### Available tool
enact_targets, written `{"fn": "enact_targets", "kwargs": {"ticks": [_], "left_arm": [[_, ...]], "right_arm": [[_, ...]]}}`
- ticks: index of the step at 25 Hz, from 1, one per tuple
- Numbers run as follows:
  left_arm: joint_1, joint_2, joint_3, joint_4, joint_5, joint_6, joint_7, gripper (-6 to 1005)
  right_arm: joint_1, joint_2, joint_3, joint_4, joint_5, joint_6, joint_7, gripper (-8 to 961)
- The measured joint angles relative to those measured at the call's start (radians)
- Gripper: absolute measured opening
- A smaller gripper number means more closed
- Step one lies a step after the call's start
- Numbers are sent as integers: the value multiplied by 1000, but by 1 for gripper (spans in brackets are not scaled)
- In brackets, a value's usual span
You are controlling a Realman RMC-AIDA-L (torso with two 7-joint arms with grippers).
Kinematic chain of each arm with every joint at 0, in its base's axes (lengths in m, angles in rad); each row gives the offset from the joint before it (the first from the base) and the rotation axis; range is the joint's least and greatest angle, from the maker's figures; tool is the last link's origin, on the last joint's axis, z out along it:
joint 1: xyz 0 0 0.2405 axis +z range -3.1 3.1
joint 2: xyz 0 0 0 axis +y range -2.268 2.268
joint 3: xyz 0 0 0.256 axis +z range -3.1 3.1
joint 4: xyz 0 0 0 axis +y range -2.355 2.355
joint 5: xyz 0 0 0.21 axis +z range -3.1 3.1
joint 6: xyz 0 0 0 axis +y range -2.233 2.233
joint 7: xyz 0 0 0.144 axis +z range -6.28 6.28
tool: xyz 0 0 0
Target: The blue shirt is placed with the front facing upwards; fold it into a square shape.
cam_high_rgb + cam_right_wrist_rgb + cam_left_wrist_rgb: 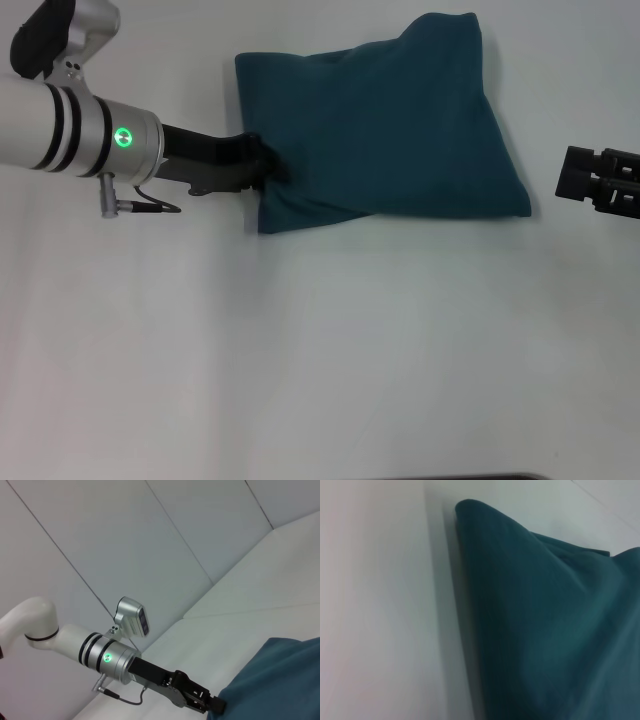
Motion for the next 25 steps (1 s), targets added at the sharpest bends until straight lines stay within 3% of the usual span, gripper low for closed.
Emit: {"fn": "enact_targets", "kwargs": {"ticks": [5, 10, 18, 25], "left_arm": [[1, -3, 0, -3, 1, 1, 0, 250], [5, 0, 0, -4, -5, 31, 26, 185], [120, 9, -15, -138, -8, 161, 40, 145], [211, 40, -43, -170, -7, 271, 54, 144]], "right_arm": [[1, 1, 0, 1, 1, 6, 8, 748], [2, -3, 0, 19, 0, 14, 11, 748], [4, -10, 3, 53, -1, 36, 14, 748], [16, -10, 3, 53, -4, 43, 45, 748]]}}
